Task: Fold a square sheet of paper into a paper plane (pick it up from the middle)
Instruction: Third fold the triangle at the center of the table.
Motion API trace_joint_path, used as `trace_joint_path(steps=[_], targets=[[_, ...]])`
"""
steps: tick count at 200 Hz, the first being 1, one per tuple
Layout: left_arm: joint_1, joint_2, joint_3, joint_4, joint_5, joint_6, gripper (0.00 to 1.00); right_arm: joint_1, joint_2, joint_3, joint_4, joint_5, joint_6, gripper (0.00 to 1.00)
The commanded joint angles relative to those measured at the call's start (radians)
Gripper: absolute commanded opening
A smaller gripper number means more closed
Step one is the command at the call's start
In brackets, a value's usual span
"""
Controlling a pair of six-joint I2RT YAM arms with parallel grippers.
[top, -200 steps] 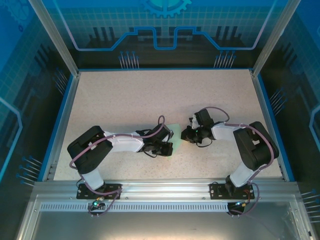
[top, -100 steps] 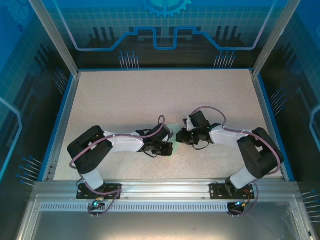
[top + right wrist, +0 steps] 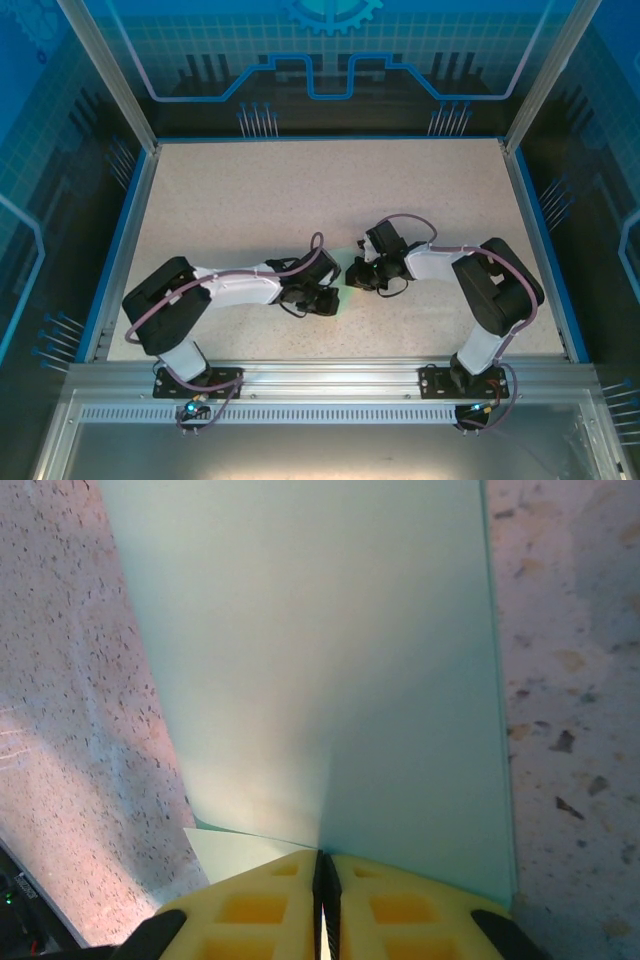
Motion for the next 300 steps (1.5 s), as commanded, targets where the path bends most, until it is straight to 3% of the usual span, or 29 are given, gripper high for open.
trace_joint_path(steps=[1, 62, 105, 175, 259, 300], targets=[[-0.001, -0.069, 0.016, -0.046, 0.03, 0.01, 0.16, 0.012, 0.05, -0.009, -0.049, 0.077, -0.001, 0.13], [0.0, 0.049, 0.045, 0.114, 0.157, -0.004, 0.18, 0.012, 0.056, -0.011, -0.054, 0.081, -0.001, 0.13], [0.003, 0.127, 0.017, 0.13, 0.165, -0.027, 0.17, 0.012, 0.069, -0.011, -0.06, 0.088, -0.004, 0.13], [0.003, 0.055, -0.157, 0.155, 0.179, -0.091, 0.17, 0.009, 0.079, -0.004, -0.072, 0.097, -0.014, 0.13], [0.003, -0.033, -0.211, 0.094, 0.228, -0.114, 0.17, 0.007, 0.074, 0.015, -0.084, 0.08, -0.02, 0.14], [0.028, -0.151, -0.167, 0.019, 0.168, -0.1, 0.18, 0.007, 0.009, 0.036, -0.091, 0.036, -0.025, 0.16]])
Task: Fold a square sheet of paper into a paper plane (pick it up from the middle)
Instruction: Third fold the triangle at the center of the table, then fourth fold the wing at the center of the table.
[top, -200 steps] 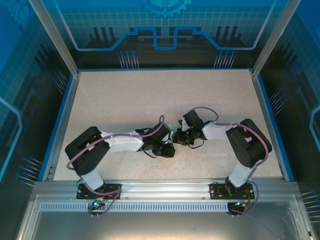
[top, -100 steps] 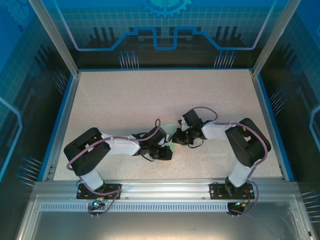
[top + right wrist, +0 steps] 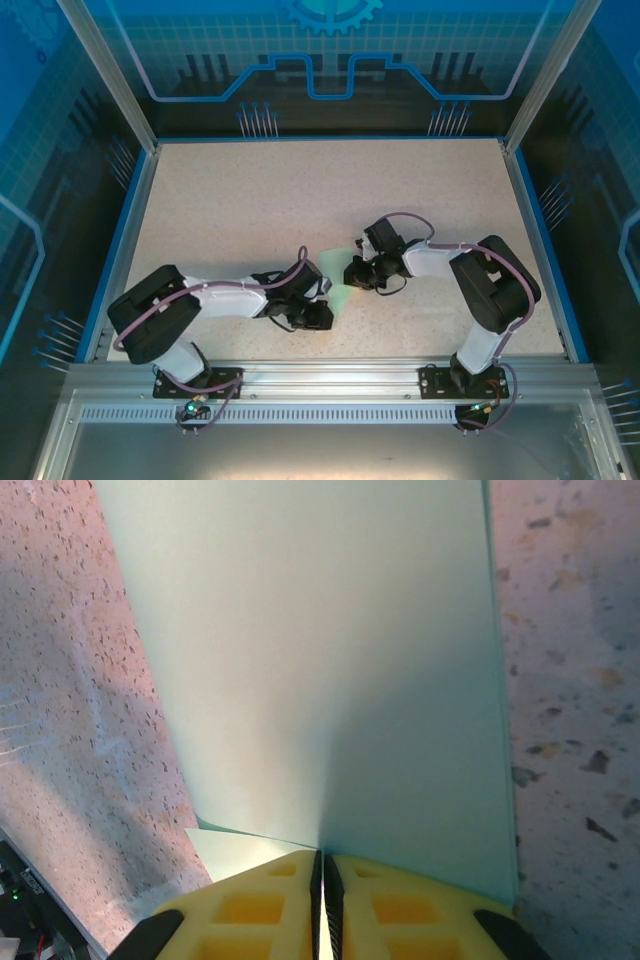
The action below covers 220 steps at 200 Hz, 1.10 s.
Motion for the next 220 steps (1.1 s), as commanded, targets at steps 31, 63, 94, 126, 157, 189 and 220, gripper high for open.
trace_joint_path(steps=[31, 63, 94, 126, 157, 189, 220], targets=[[0.065, -0.103, 0.12, -0.156, -0.044, 0.03, 0.18, 0.003, -0.157, 0.016, -0.12, 0.083, -0.034, 0.25], [0.095, -0.058, 0.245, -0.147, -0.049, 0.049, 0.17, -0.05, -0.267, -0.028, -0.16, 0.119, -0.039, 0.31], [0.1, 0.037, 0.324, -0.156, -0.08, 0.058, 0.14, -0.115, -0.288, -0.1, -0.114, 0.053, -0.033, 0.36], [0.109, 0.138, 0.353, -0.127, -0.057, 0.056, 0.1, -0.119, -0.245, -0.113, -0.065, 0.006, -0.024, 0.39], [0.109, 0.177, 0.348, -0.134, -0.072, 0.069, 0.07, -0.111, -0.213, -0.117, -0.04, -0.005, -0.016, 0.4], [0.11, 0.186, 0.33, -0.151, -0.119, 0.083, 0.06, -0.091, -0.186, -0.106, -0.029, -0.011, -0.014, 0.42], [0.11, 0.217, 0.328, -0.161, -0.168, 0.092, 0.04, -0.078, -0.146, -0.092, -0.01, -0.013, -0.004, 0.45]])
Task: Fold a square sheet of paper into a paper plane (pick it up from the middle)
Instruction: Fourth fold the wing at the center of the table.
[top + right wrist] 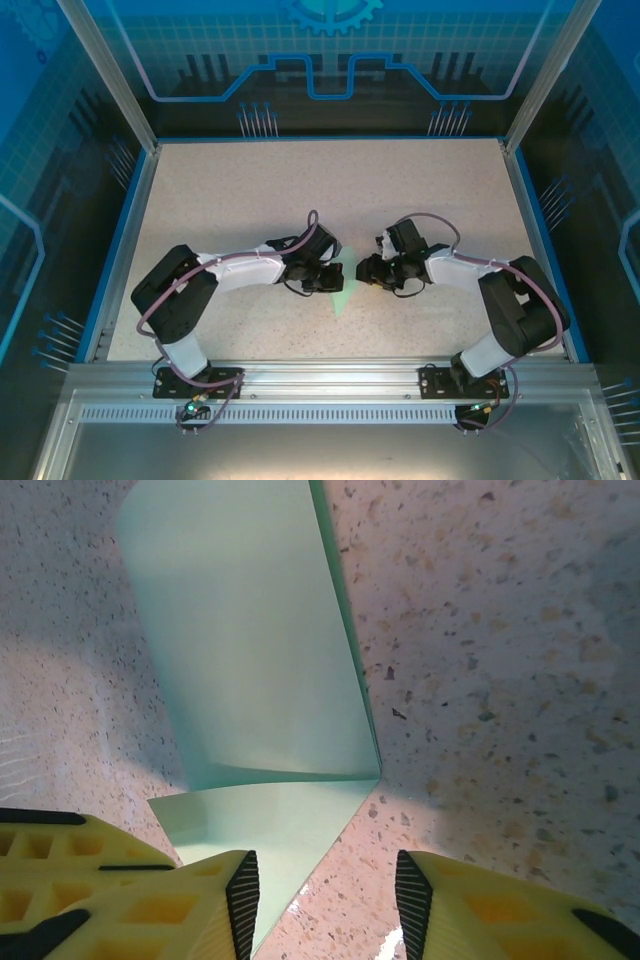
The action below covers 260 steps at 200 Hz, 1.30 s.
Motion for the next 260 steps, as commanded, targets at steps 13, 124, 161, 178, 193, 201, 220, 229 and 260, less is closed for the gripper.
trace_joint_path(steps=[13, 124, 161, 178, 193, 201, 220, 229, 260], targets=[[0.009, 0.045, -0.007, -0.029, -0.058, 0.032, 0.04, 0.02, 0.05, 0.026, 0.024, -0.022, 0.017, 0.45], [0.008, 0.054, -0.075, -0.018, -0.093, 0.034, 0.0, 0.04, 0.098, 0.065, 0.044, -0.033, 0.031, 0.45], [0.009, 0.06, -0.081, -0.012, -0.087, 0.037, 0.0, 0.044, 0.096, 0.073, 0.047, -0.034, 0.036, 0.42], [0.009, 0.061, -0.082, -0.011, -0.086, 0.036, 0.0, 0.046, 0.106, 0.085, 0.049, -0.039, 0.036, 0.41], [0.009, 0.063, -0.087, -0.004, -0.082, 0.031, 0.0, 0.047, 0.116, 0.091, 0.053, -0.044, 0.036, 0.41], [0.008, 0.063, -0.088, -0.003, -0.08, 0.03, 0.0, 0.046, 0.119, 0.09, 0.06, -0.047, 0.038, 0.4], [0.009, 0.062, -0.09, -0.001, -0.079, 0.029, 0.0, 0.046, 0.125, 0.092, 0.071, -0.055, 0.041, 0.4], [0.008, 0.06, -0.09, -0.001, -0.079, 0.029, 0.0, 0.048, 0.127, 0.092, 0.076, -0.057, 0.042, 0.39], [0.008, 0.045, -0.092, 0.006, -0.075, 0.023, 0.01, 0.047, 0.143, 0.093, 0.108, -0.092, 0.016, 0.36]])
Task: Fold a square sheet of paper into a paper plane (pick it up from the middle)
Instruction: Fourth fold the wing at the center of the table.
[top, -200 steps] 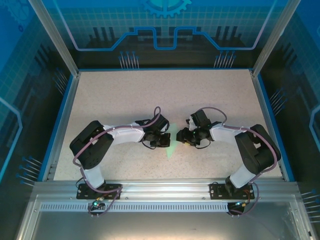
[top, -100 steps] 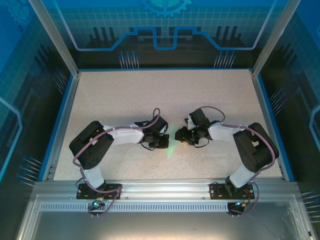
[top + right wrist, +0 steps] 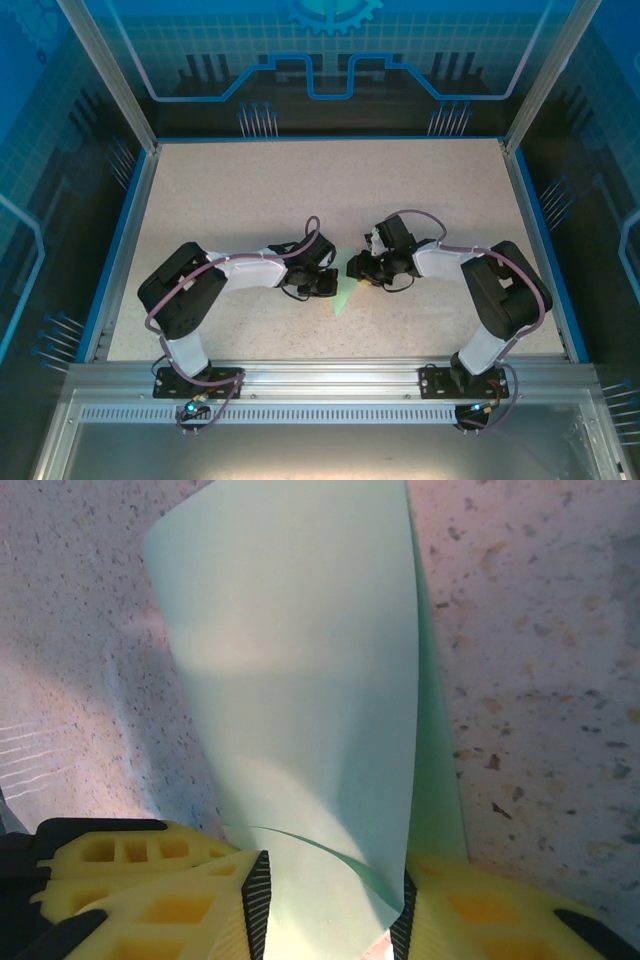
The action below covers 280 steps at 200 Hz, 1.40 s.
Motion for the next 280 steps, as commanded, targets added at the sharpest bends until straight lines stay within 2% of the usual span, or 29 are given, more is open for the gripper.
trace_joint_path(steps=[1, 53, 118, 162, 204, 280], targets=[[0.006, 0.009, -0.038, -0.032, -0.009, 0.005, 0.01, 0.013, 0.025, 0.02, 0.039, -0.058, -0.017, 0.36], [0.007, -0.047, -0.043, -0.006, 0.003, -0.009, 0.07, 0.014, 0.03, 0.014, 0.025, -0.12, -0.176, 0.32], [0.006, -0.088, -0.045, -0.001, 0.02, -0.021, 0.12, 0.014, 0.065, 0.042, -0.042, -0.115, -0.24, 0.17], [0.005, -0.166, -0.077, 0.007, 0.024, -0.036, 0.25, 0.022, 0.028, 0.021, -0.023, -0.074, -0.177, 0.08], [0.001, -0.255, -0.126, 0.018, 0.003, -0.045, 0.34, 0.034, -0.027, -0.044, 0.039, -0.015, -0.006, 0.07], [-0.121, -0.358, -0.178, -0.011, -0.146, -0.058, 0.43, 0.1, -0.155, -0.161, 0.087, 0.138, 0.213, 0.07]])
